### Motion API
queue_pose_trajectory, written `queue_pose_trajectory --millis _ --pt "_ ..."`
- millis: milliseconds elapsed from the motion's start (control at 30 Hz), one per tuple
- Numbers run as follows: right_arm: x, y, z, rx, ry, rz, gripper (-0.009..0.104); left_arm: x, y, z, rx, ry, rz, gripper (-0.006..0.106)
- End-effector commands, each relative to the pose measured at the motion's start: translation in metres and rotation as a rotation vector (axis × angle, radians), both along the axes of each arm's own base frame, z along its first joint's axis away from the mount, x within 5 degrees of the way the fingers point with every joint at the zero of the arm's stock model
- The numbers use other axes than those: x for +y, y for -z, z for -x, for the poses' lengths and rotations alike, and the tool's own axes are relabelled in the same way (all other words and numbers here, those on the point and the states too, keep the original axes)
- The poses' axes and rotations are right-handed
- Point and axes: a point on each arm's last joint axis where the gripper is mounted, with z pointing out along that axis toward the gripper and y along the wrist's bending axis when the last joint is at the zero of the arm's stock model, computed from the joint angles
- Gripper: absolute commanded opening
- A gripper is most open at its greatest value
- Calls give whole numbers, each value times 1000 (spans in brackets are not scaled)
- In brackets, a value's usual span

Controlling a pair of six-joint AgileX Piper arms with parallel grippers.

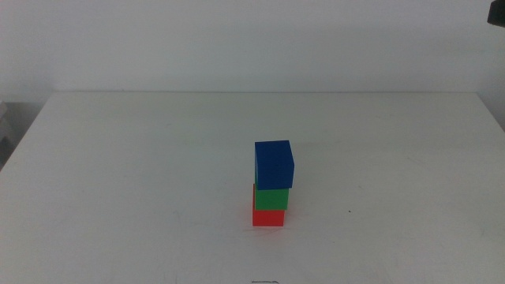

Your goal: Stack red cubes first, then green, then blue cubes in a specific spot.

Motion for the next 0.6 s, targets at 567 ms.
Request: queue_pose_trajectory --millis 567 --pt "-15 77 135 -306 21 -16 85 -2 102 67 -132 -13 38 92"
